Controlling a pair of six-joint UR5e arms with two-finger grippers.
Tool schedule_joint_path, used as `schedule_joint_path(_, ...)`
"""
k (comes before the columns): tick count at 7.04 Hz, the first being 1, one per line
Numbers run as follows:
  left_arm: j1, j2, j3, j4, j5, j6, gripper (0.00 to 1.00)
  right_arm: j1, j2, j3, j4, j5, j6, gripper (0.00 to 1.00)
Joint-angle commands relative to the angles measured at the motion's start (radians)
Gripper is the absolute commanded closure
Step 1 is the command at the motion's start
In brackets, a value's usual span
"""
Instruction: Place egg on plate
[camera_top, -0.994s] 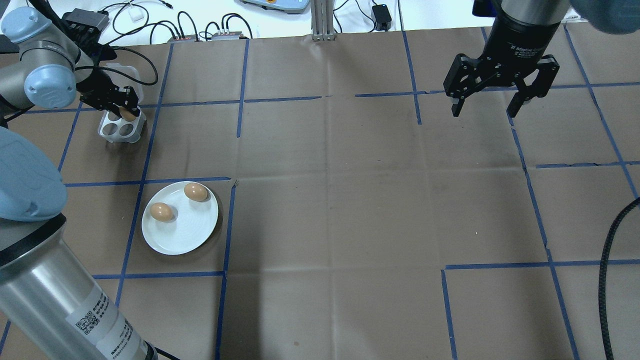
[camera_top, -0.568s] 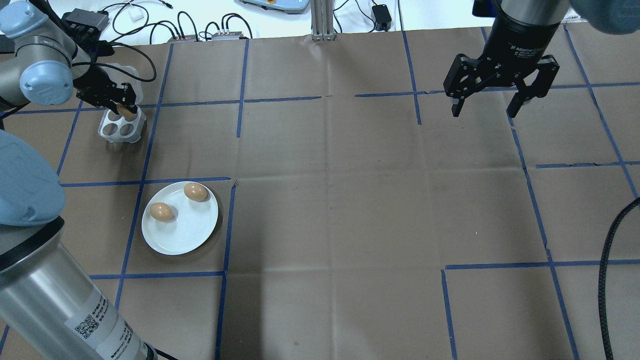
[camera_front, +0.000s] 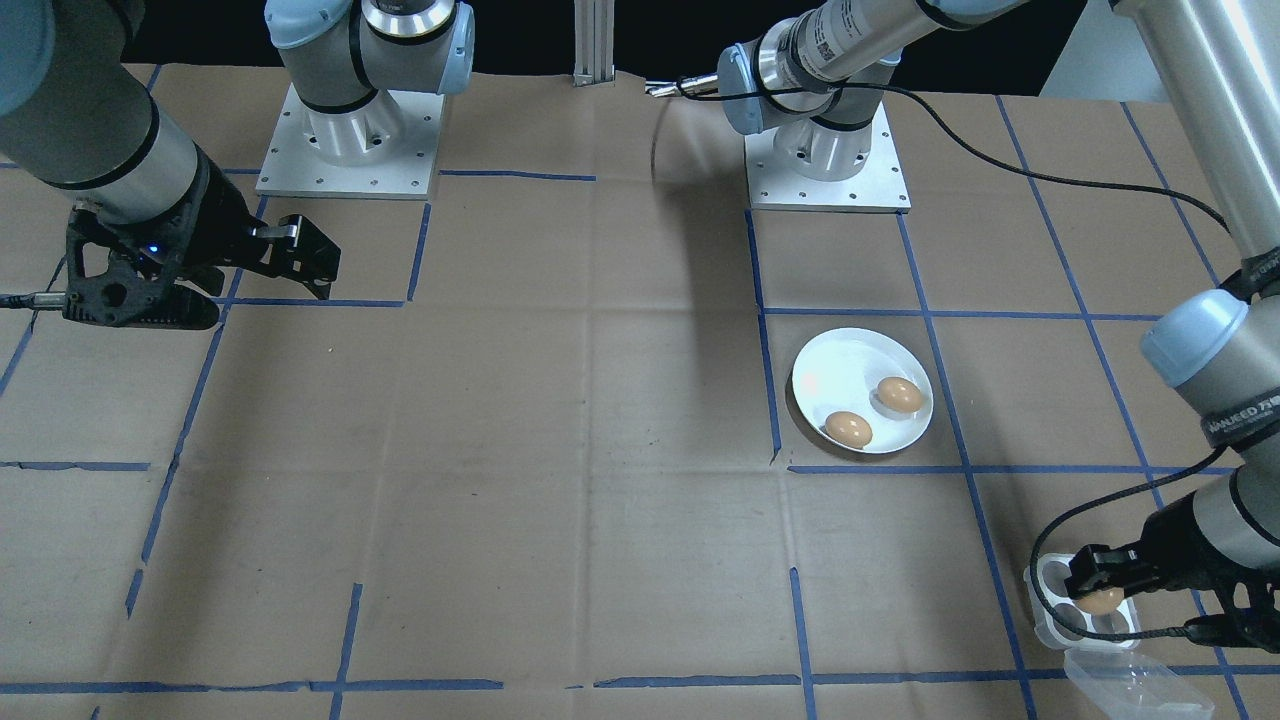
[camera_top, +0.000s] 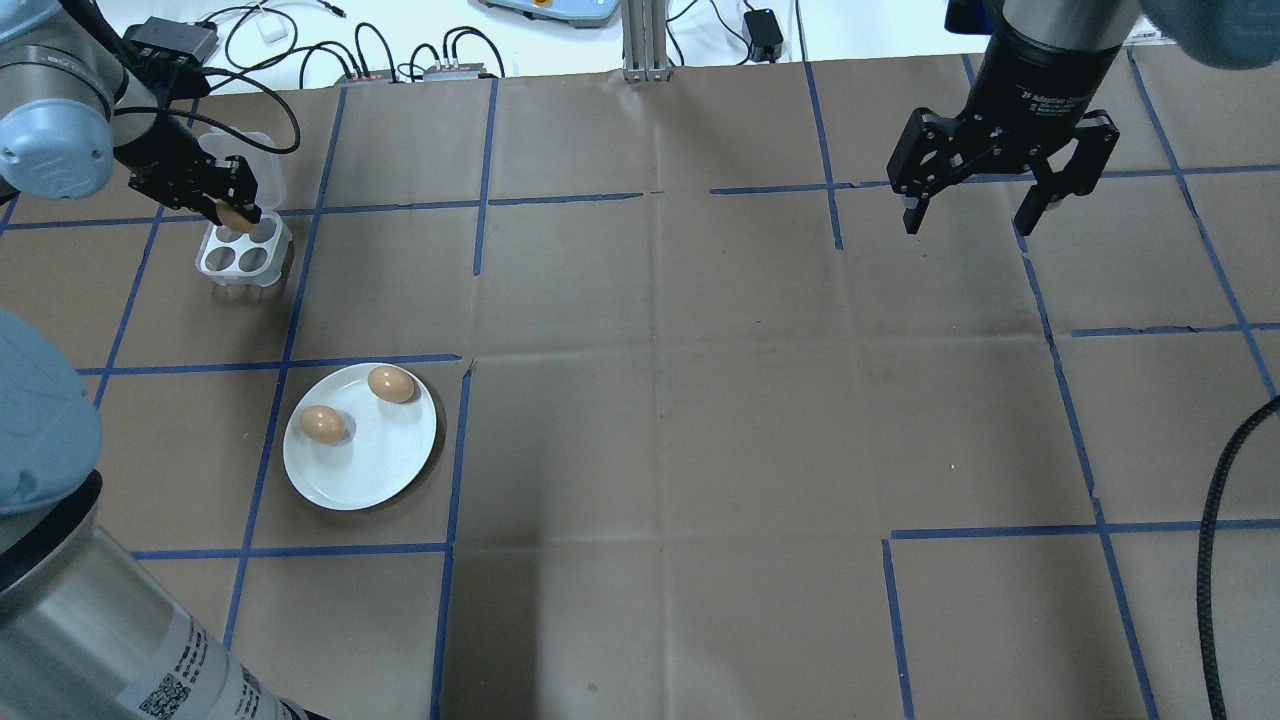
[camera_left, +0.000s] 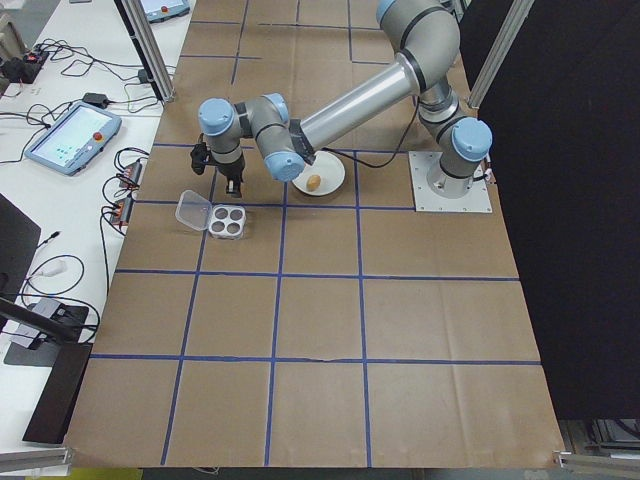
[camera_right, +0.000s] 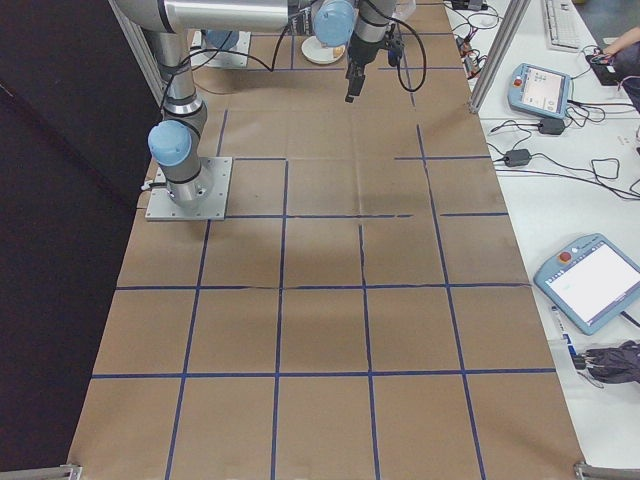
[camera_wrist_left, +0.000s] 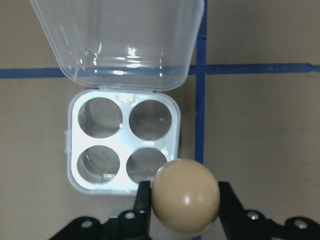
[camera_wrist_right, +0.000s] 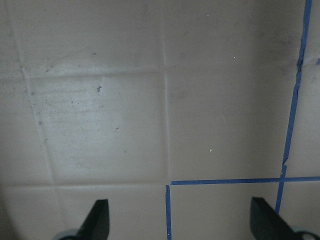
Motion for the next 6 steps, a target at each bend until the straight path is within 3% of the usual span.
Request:
schedule_joint_path(1, -0.024, 0.19, -0.305, 0.0, -0.005, -0.071, 0.99, 0.0, 0.001, 0.0, 0.0, 0.001, 0.0, 0.0)
schedule_joint_path(2, -0.047, 0.256, -0.433, 0.008, -0.006, -0.115, 0.98, 0.0, 0.0, 0.0, 0.0, 0.001, 0.0, 0.0)
schedule_joint_path(4, -0.087, 0.282, -0.489, 0.011, -0.005, -0.128, 0.97, 0.0, 0.0, 0.0, 0.0, 0.001, 0.0, 0.0)
schedule_joint_path(5, -0.09, 0.279, -0.492, 0.008, -0.005, -0.117, 0.63, 0.0, 0.001, 0.0, 0.0, 0.001, 0.0, 0.0)
schedule_joint_path(6, -0.092, 0.277, -0.501, 0.01, -0.006, -0.128, 0.01, 0.0, 0.0, 0.0, 0.0, 0.001, 0.0, 0.0)
